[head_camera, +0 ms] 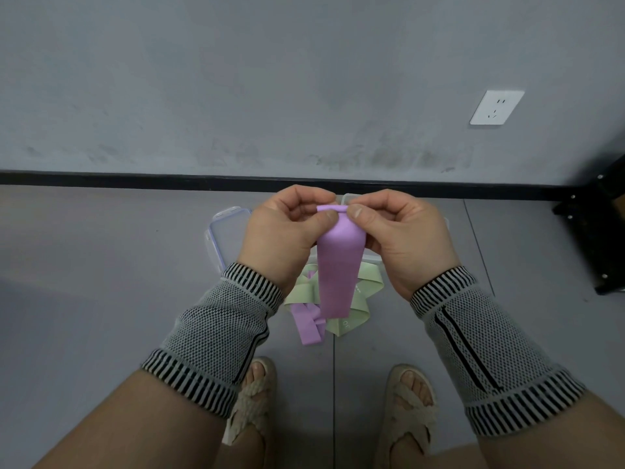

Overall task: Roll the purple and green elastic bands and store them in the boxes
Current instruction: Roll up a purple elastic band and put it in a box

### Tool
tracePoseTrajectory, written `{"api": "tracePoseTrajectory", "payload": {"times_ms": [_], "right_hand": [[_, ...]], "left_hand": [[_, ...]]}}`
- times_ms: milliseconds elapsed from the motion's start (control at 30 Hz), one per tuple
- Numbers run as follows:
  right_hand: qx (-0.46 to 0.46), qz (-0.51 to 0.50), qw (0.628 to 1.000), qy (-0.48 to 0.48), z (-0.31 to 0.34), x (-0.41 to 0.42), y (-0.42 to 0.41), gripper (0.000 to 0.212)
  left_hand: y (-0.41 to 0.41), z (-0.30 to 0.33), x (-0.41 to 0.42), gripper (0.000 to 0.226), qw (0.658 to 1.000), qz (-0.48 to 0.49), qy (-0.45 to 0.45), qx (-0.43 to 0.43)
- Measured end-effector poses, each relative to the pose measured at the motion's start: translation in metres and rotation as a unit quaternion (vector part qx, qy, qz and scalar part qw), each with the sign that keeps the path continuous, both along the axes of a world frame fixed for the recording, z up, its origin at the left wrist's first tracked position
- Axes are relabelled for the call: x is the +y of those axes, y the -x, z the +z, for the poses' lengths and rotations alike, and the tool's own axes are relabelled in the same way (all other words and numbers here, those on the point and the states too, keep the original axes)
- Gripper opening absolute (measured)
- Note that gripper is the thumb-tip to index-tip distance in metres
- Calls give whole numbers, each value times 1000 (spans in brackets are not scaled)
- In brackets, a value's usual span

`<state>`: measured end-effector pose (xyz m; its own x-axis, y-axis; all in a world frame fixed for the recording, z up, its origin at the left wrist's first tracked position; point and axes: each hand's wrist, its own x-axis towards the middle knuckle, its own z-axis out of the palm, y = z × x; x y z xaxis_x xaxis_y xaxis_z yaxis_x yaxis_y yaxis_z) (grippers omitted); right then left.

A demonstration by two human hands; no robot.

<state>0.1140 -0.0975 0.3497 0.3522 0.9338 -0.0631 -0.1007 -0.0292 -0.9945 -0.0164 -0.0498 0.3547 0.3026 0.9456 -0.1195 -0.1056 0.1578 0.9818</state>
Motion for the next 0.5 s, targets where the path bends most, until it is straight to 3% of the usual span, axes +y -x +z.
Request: {"api": "tracePoseTrajectory", "payload": {"times_ms": [300, 500], "right_hand": [[-56, -15, 998, -6, -4, 1, -3, 17], [-32, 9, 999, -11, -4, 1, -1, 24]], "left_hand": [[-1, 0, 0, 12, 999, -13, 25, 19], [0, -1, 2, 18, 1000, -11, 17, 8]]}}
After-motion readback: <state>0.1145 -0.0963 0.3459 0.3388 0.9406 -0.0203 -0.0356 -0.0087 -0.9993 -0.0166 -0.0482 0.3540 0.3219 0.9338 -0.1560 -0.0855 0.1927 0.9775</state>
